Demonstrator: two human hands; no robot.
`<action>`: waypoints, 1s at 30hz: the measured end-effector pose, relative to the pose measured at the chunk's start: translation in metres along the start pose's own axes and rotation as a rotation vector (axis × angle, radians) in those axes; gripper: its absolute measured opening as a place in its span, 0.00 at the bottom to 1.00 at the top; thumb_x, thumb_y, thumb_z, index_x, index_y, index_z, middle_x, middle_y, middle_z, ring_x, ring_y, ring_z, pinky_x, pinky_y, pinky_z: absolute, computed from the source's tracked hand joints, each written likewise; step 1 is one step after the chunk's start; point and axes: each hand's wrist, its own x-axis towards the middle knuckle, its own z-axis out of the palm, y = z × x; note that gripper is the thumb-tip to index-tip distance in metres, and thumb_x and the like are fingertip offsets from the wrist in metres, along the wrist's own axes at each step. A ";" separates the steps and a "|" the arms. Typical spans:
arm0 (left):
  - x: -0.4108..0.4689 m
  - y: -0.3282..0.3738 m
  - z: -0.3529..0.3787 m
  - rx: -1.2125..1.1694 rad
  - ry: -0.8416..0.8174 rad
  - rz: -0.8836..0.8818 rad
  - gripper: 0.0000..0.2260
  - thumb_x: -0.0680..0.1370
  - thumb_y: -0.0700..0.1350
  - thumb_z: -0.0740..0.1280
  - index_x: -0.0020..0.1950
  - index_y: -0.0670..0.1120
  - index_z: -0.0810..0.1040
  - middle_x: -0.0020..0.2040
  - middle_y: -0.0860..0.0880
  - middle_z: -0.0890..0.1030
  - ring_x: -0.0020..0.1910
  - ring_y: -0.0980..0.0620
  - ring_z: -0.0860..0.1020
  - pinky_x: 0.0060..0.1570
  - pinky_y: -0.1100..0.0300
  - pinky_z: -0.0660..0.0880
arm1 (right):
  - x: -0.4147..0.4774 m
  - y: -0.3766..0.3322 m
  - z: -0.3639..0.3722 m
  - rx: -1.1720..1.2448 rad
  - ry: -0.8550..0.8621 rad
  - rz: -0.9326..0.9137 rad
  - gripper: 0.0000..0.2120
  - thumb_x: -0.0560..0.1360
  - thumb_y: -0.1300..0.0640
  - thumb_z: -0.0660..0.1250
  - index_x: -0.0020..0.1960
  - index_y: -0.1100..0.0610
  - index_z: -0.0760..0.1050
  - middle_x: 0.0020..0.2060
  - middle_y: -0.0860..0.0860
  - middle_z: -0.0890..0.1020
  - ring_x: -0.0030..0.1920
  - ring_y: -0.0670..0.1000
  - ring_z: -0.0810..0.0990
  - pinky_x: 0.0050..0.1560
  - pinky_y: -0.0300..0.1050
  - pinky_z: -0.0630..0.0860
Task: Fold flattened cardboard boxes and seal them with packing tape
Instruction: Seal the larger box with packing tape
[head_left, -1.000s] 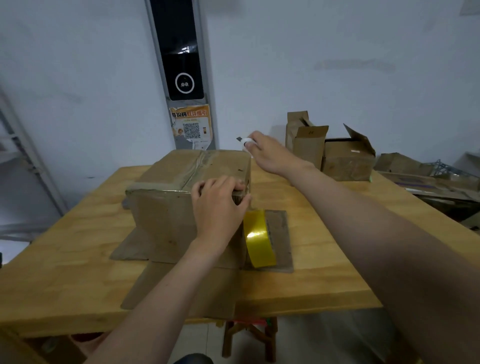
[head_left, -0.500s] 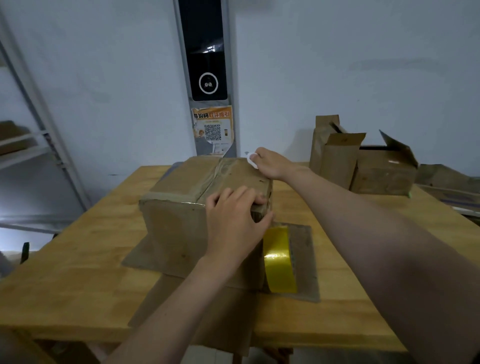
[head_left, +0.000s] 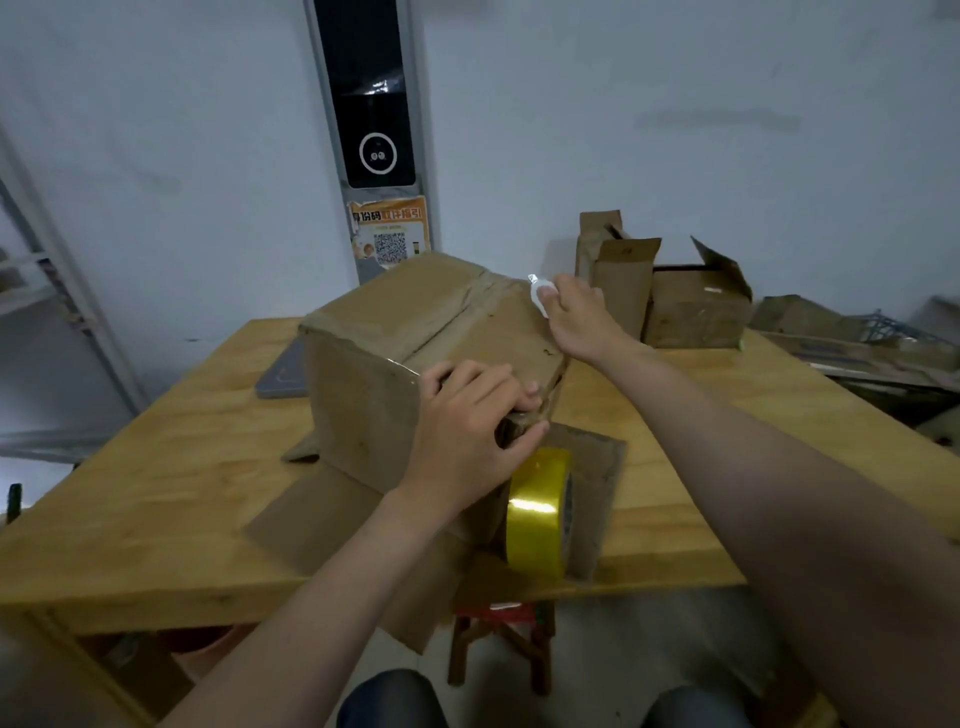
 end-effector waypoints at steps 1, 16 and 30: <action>-0.001 0.002 -0.001 -0.043 -0.010 0.020 0.07 0.73 0.52 0.76 0.45 0.50 0.82 0.49 0.57 0.83 0.57 0.52 0.81 0.62 0.50 0.65 | -0.010 0.006 -0.005 -0.011 0.027 0.036 0.12 0.86 0.51 0.49 0.52 0.55 0.66 0.53 0.56 0.73 0.60 0.60 0.70 0.56 0.48 0.59; 0.019 -0.038 -0.019 -0.459 -0.348 -0.325 0.16 0.77 0.35 0.73 0.52 0.56 0.79 0.63 0.53 0.82 0.70 0.62 0.73 0.71 0.51 0.72 | -0.124 -0.010 -0.058 -0.247 0.248 0.433 0.21 0.86 0.47 0.51 0.70 0.61 0.68 0.69 0.64 0.65 0.68 0.64 0.61 0.64 0.57 0.64; 0.051 -0.094 0.011 -0.535 -0.422 -0.467 0.17 0.74 0.38 0.77 0.60 0.54 0.82 0.56 0.60 0.84 0.58 0.68 0.78 0.52 0.73 0.74 | -0.074 -0.040 -0.069 -0.119 0.020 -0.115 0.11 0.84 0.45 0.56 0.46 0.46 0.70 0.44 0.47 0.77 0.48 0.48 0.76 0.42 0.46 0.67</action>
